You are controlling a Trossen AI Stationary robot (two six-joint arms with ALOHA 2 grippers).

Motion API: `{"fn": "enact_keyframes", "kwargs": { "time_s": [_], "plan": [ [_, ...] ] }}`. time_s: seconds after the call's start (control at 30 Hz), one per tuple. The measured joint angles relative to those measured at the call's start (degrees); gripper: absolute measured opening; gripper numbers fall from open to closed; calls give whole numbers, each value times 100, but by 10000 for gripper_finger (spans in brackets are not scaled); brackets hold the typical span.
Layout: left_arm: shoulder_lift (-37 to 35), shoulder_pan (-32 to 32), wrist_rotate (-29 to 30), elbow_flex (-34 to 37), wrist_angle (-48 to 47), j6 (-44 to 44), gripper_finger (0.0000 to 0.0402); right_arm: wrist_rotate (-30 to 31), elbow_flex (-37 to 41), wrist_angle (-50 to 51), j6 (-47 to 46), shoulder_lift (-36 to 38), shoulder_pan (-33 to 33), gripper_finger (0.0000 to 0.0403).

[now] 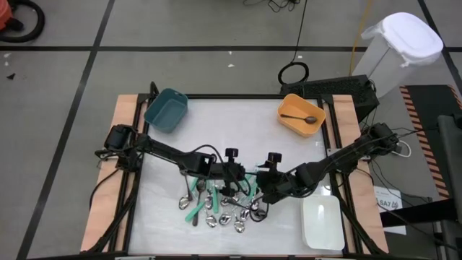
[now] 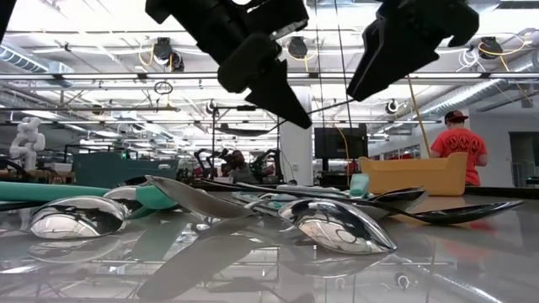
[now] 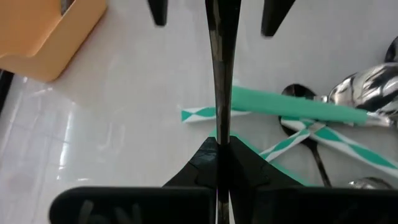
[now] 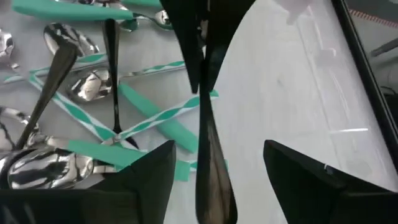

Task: Sort silverware by color (type)
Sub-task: Put the black spoon into the yellow bin

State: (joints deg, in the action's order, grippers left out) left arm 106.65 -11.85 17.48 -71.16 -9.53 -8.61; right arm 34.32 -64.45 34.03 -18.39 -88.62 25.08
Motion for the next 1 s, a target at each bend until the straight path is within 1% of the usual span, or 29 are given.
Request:
{"fn": "enact_keyframes", "kwargs": {
  "time_s": [0.07, 0.23, 0.33, 0.4, 0.57, 0.8, 0.9, 1.0],
  "plan": [
    [2, -20, 115, 0, -45, -26, 13, -85, 0, 91, -2, 0, -2, 232],
    [2, -19, 133, 0, -14, -162, 13, -155, 0, 251, -110, -1, -83, 218],
    [0, -18, 138, 0, 3, -168, 13, -174, 0, 238, -103, -2, -117, 203],
    [2, -18, 140, 0, 6, -168, 13, -349, 0, 239, -101, -2, -160, 191],
    [1, -12, 140, 0, 8, -136, 13, -597, 2, 227, -74, -1, -222, 149],
    [1, -11, 136, 0, -1, -4, 13, -607, 2, 229, -46, -1, -224, 77],
    [2, -11, 106, 0, 4, 80, 14, -611, 2, 227, -43, 0, -223, 75],
    [2, -11, 83, 0, 18, 210, 34, -606, 2, 225, -60, 0, -221, 75]
  ]
}}
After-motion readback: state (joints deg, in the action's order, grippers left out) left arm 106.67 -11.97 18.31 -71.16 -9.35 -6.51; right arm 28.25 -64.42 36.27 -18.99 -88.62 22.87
